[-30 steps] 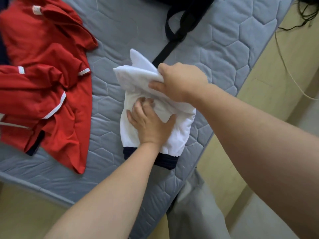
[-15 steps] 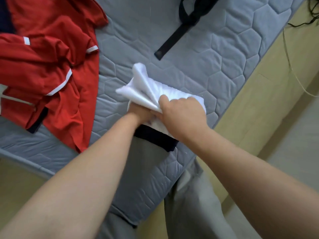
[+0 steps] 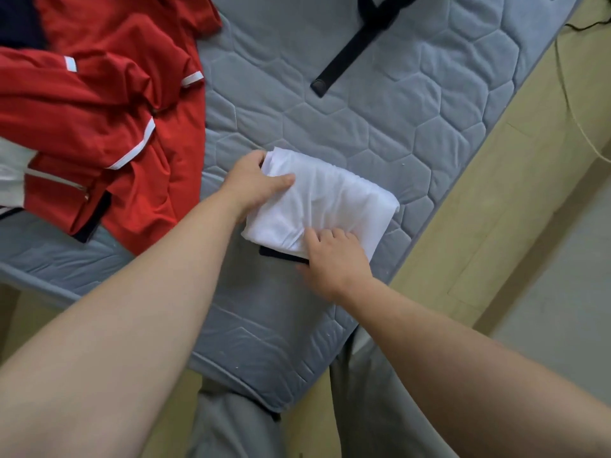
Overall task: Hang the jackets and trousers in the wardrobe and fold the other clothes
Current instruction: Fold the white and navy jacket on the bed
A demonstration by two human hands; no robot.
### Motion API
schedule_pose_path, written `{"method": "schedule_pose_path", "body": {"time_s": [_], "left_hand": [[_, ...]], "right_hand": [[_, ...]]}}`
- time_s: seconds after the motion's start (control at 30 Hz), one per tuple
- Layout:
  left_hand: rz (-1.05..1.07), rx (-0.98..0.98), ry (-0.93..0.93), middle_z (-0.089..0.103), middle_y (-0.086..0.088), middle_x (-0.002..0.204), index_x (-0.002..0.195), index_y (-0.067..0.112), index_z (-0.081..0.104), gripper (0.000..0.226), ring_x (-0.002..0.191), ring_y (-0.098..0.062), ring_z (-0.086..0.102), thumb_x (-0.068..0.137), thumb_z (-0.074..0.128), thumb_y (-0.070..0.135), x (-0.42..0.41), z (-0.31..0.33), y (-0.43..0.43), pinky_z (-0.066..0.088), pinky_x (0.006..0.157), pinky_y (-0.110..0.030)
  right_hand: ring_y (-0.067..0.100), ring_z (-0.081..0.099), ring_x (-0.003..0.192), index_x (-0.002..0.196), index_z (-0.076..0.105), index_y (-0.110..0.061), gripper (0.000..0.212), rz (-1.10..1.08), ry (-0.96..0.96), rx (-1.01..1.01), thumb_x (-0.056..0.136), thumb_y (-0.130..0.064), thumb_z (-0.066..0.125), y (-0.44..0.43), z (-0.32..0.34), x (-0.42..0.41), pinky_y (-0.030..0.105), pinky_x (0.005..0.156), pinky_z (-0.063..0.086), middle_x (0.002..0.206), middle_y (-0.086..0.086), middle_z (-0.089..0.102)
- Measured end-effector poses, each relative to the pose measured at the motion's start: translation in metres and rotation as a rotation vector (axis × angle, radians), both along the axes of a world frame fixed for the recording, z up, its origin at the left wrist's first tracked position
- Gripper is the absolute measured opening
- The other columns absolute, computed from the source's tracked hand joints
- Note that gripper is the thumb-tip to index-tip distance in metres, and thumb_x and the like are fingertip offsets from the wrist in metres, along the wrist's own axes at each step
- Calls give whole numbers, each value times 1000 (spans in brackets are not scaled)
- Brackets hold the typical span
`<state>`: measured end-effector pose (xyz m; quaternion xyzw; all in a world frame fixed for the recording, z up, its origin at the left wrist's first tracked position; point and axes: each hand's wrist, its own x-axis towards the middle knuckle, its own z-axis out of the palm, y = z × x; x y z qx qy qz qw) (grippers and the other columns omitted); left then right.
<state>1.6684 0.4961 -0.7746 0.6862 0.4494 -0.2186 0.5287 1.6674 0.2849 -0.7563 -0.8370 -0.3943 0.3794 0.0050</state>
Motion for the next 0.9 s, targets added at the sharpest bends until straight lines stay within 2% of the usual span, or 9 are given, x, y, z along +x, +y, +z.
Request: {"method": "schedule_pose_path", "body": {"time_s": [0.13,0.27,0.4,0.47,0.6,0.67,0.77,0.83,0.9], "left_hand": [[4,45,89,63,-6,123,121,16,60,55,106,-23,65,79,77,47,-18,-5,-8,55,90,-40],[152,12,186,67,1,116,122,13,55,83,103,-20,67,67,78,70,-37,-1,-29,56,89,-39],[96,-41,142,67,10,107,120,18,56,76,101,-11,66,70,76,71,-51,9,-50,52,73,-22],[22,-90,92,68,7,115,128,18,58,75,106,-11,65,72,81,62,-53,11,-54,53,86,-25],[-24,-244,66,66,11,122,132,22,54,81,112,-5,62,63,96,34,-64,15,-47,49,96,-23],[26,-228,121,69,5,119,129,16,59,81,109,-10,65,60,98,29,-72,15,-45,51,89,-23],[241,-269,166,74,-4,113,123,9,65,66,101,-19,71,66,95,22,-82,10,-48,56,90,-32],[352,-315,155,75,-6,110,121,6,68,55,100,-23,73,72,90,16,-82,6,-52,58,93,-38],[397,-349,162,76,-7,108,121,8,68,49,99,-25,74,77,87,15,-78,2,-52,60,86,-38]], "right_hand": [[20,53,88,107,54,-18,29,-483,77,250,99,-46,52,-8,10,0,36,74,40,105,1,56],[9,45,89,113,54,-12,26,-1118,-130,390,97,-30,64,-13,19,21,20,76,34,118,4,46],[26,54,111,121,48,-20,57,-1506,-238,116,84,-55,72,-20,15,34,32,82,39,130,5,45],[28,49,122,126,47,-24,80,-1655,-77,-71,70,-75,71,-27,12,37,41,100,43,134,4,46],[24,56,120,144,43,-14,107,-1682,374,-25,67,-86,65,-34,8,29,36,100,45,136,0,55],[21,52,114,152,29,-12,115,-1609,429,-2,70,-86,62,-38,6,24,33,95,41,141,0,48],[23,48,126,155,19,-19,119,-1564,500,-27,67,-92,53,-39,3,22,41,109,41,150,1,40],[25,48,133,156,22,-19,131,-1548,596,-50,56,-98,49,-39,4,22,46,112,41,152,1,40],[21,59,125,151,37,-20,119,-1570,753,38,59,-92,59,-45,7,23,43,106,49,145,-3,54]]}}
